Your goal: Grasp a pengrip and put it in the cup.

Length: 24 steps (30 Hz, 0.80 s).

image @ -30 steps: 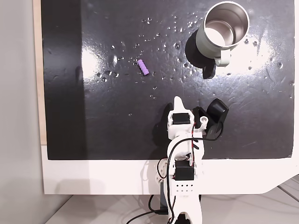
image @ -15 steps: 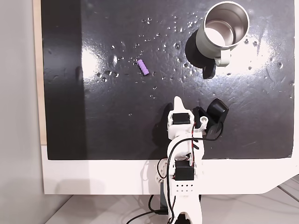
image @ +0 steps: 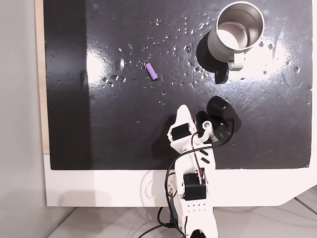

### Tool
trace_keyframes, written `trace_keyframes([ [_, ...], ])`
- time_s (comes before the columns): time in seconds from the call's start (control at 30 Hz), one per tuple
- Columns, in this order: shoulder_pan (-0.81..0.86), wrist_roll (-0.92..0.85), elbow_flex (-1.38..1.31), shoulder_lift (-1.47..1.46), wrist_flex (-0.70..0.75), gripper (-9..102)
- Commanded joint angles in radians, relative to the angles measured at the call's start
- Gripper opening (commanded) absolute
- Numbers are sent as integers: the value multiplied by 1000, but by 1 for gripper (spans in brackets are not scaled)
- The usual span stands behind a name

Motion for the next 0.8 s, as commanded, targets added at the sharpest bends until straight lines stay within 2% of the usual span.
trace_keyframes([
  [0.0, -54, -91, -198, -146, 26, 0],
  [0.17, -100, -202, -503, -503, 137, 0],
  [0.43, -164, -411, -870, -793, 314, 0],
  [0.6, -195, -611, -1074, -980, 322, 0],
  [0.77, -209, -850, -1085, -1006, 213, 0],
])
